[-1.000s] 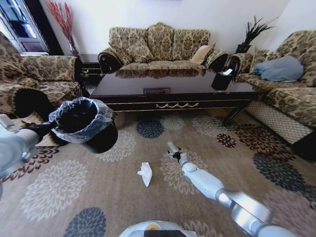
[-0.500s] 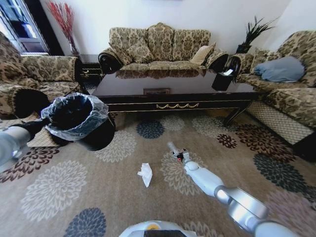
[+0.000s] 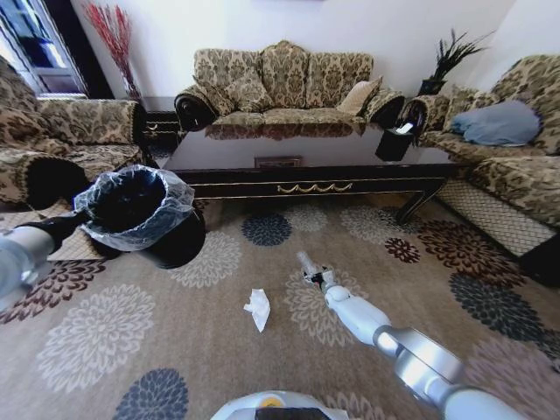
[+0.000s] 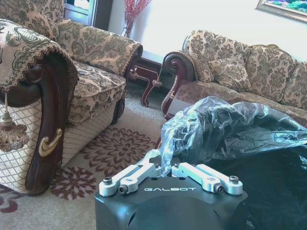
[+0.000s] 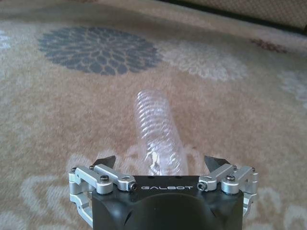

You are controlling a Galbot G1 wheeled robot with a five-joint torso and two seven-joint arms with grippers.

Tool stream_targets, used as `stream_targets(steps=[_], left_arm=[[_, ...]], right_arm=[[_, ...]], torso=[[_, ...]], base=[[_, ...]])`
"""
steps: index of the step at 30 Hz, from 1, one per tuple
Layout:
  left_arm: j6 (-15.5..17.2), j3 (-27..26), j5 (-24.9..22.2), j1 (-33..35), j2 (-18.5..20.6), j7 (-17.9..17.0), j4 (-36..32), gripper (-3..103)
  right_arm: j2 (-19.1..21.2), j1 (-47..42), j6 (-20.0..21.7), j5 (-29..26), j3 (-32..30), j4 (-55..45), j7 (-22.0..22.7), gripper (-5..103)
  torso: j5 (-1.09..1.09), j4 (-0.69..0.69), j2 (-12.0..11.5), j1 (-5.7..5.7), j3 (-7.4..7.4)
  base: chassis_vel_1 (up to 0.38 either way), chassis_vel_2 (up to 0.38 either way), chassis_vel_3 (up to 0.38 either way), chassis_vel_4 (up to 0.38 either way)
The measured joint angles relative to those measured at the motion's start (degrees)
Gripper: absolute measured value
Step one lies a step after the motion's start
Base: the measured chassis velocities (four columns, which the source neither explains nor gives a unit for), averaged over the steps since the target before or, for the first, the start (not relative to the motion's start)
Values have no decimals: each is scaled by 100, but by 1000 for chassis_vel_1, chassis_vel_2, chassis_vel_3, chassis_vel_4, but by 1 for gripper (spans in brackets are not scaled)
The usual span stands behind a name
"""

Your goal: Move to the front of the table and pick up the trash from the floor, then place it into the trash bin.

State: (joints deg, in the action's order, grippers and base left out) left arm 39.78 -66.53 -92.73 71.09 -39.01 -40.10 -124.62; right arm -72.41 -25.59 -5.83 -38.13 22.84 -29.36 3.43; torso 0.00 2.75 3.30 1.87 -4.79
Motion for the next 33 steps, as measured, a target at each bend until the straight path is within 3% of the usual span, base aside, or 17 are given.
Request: stream_targets(steps=[4,7,10,13,14,16,19,20,22,28,31,33], left_arm=[[4,-48,-18,42,-4,-19,-34,4],[8,-71,-41,60,-4,-42,-53,4],[13,-82,-73,65,-1,-74,-77,4],[15,-82,-85,65,4,-87,-97,4],[15,-82,-89,65,7,-91,-108,4],[15,-82,-95,65,10,-93,-115,4],[16,-78,-105,62,17,-100,-125,4],[16,-78,-105,62,17,-100,-125,4],[16,-61,-105,61,14,-104,-133,4],[17,-46,-104,62,6,-108,-137,4],[18,-45,-104,62,6,-108,-136,4],[19,-44,-104,63,6,-108,-135,4]], right_arm=[[-78,4,61,-16,-29,87,31,102],[-97,6,107,12,-33,120,58,98],[-108,8,178,68,-56,149,118,82],[-94,2,232,121,-61,139,153,77],[-76,-9,262,168,-66,126,172,66],[-63,-15,282,200,-71,121,188,66],[-15,-37,308,265,-88,104,203,49],[-15,-37,308,265,-88,104,203,49],[9,-60,308,275,-96,78,188,38],[35,-127,279,325,-100,13,135,21],[43,-156,264,356,-103,-14,128,5],[46,-159,255,373,-105,-22,128,2]], torso=[[0,-2,0,-1,0],[0,-1,0,0,0],[0,0,0,0,0],[0,0,0,0,0],[0,-1,1,0,0],[0,0,2,0,0],[0,0,2,0,0],[0,0,2,0,0],[0,0,2,0,0],[0,-1,2,0,0],[0,-1,2,0,0],[0,-1,2,0,0]], base=[[0,0,0,0],[0,0,0,0],[0,0,0,0],[0,0,0,0],[0,0,0,0],[0,0,0,0],[0,0,0,0],[0,0,0,0],[0,0,0,0],[0,0,0,0],[0,0,0,0],[0,0,0,0]])
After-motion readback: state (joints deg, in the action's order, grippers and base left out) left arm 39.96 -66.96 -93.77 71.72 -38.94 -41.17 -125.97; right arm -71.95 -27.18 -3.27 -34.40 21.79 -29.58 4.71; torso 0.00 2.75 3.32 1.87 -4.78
